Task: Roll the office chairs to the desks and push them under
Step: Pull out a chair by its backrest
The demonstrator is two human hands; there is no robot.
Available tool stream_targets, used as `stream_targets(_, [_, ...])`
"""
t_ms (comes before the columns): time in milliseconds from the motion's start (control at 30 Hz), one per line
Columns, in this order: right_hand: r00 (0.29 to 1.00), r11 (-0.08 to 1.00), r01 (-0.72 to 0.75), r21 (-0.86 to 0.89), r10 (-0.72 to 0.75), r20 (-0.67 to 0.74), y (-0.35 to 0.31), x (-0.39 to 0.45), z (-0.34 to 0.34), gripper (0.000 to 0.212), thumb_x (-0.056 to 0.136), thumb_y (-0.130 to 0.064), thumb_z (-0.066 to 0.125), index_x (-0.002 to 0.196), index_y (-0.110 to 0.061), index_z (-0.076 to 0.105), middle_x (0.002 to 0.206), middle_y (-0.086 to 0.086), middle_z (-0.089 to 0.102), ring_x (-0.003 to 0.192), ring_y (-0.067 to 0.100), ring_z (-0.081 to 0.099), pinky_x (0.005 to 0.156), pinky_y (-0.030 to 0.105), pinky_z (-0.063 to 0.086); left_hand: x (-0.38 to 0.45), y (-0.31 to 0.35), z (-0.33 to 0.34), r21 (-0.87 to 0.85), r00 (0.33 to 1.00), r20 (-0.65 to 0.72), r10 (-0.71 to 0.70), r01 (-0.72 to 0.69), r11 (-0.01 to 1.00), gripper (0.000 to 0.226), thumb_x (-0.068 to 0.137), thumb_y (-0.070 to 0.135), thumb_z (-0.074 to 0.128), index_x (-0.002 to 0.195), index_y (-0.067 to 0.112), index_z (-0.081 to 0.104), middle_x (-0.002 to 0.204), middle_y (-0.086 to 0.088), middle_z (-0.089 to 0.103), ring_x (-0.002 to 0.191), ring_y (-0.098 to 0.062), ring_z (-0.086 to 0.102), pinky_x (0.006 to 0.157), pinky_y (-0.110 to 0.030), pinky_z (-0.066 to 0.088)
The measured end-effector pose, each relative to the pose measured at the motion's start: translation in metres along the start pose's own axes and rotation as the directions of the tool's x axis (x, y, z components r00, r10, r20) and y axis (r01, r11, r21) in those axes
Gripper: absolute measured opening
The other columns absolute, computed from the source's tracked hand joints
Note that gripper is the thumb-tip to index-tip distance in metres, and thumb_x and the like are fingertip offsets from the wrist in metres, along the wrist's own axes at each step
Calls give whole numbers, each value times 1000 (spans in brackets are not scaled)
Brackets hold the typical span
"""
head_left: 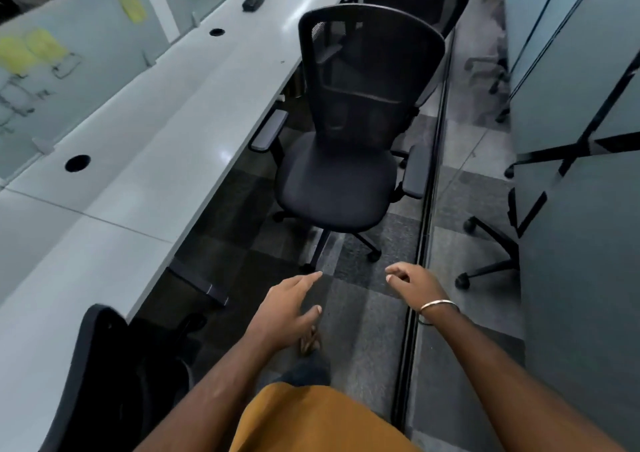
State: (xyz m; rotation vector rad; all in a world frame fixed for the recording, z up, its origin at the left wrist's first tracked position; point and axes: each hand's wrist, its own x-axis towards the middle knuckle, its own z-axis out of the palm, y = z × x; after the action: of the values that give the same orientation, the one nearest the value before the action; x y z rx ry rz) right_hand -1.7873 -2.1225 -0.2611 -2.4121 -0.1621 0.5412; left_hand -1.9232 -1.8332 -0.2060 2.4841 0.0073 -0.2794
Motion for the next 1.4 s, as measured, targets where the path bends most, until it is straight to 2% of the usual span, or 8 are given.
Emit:
stream_targets(167, [999, 999, -41, -11, 41, 3, -7, 45, -10, 17, 95, -25, 71, 109, -20, 78, 98, -4, 77, 90, 12, 69, 79, 26, 50, 76, -24, -9, 5, 998, 65, -23, 23, 1000, 68, 97, 41, 61, 159, 30, 37, 152, 5, 54, 143, -13, 44, 117, -33, 40])
stream_targets(333, [994, 993, -86, -81, 91, 58, -22, 100, -31, 13, 96, -22, 70, 106, -18, 77, 93, -3, 74, 84, 11, 64, 67, 7, 39, 143, -40, -30, -35, 995, 91, -44, 47, 998, 65, 98, 39, 63, 158, 31, 39, 150, 7, 55, 141, -11, 45, 118, -34, 39])
stream_targets(500, [995, 994, -94, -62, 96, 31, -36, 156, -52, 11, 95, -25, 70, 104, -27, 75, 86, -10, 70, 75, 1, 60, 72, 23, 43, 193, -53, -52, -47, 994, 96, -46, 51, 998, 63, 98, 37, 65, 156, 30, 42, 145, 9, 58, 134, -8, 50, 112, -31, 42])
stream_targets(733, [987, 988, -154, -10, 154, 50, -43, 234, -98, 39, 95, -27, 71, 133, -20, 65, 102, -1, 71, 100, 19, 65, 92, 34, 50, 245, -53, -75, -96, 993, 108, -49, 60, 994, 60, 98, 35, 67, 154, 28, 46, 137, 10, 62, 108, -4, 59, 91, -22, 47])
stream_targets(933, [989, 991, -125, 38, 127, -74, -43, 331, -174, 51, 94, -25, 74, 142, -14, 59, 117, 9, 71, 111, 27, 66, 99, 38, 50, 299, -42, -82, -121, 995, 53, -85, 91, 988, 57, 98, 34, 68, 152, 32, 48, 136, 17, 62, 118, 2, 56, 102, -24, 46])
stream_targets(1067, [976, 993, -77, 85, 92, -196, -43, 419, -238, 64, 93, -28, 75, 149, -8, 50, 136, 17, 61, 123, 33, 61, 106, 44, 47, 332, -24, -79, -144, 988, 47, -148, 154, 978, 56, 98, 35, 68, 150, 35, 49, 135, 20, 62, 95, 1, 60, 97, -24, 49])
stream_targets(1267, [910, 987, 11, 159, 56, -411, -57, 543, -336, 84, 93, -44, 74, 157, -6, 36, 160, 14, 37, 147, 26, 38, 119, 33, 30, 390, 15, -67, -151, 979, 29, -204, 206, 967, 56, 99, 37, 66, 151, 38, 47, 133, 25, 62, 99, -2, 59, 91, -28, 52])
stream_targets(1400, [954, 958, 9, 287, 77, -288, -55, 603, -351, 69, 82, -57, 67, 139, -18, 61, 129, 0, 68, 120, 18, 64, 105, 33, 49, 416, 38, -60, -148, 981, 23, -191, 192, 970, 55, 99, 38, 66, 151, 39, 47, 133, 27, 61, 124, 4, 54, 99, -26, 50])
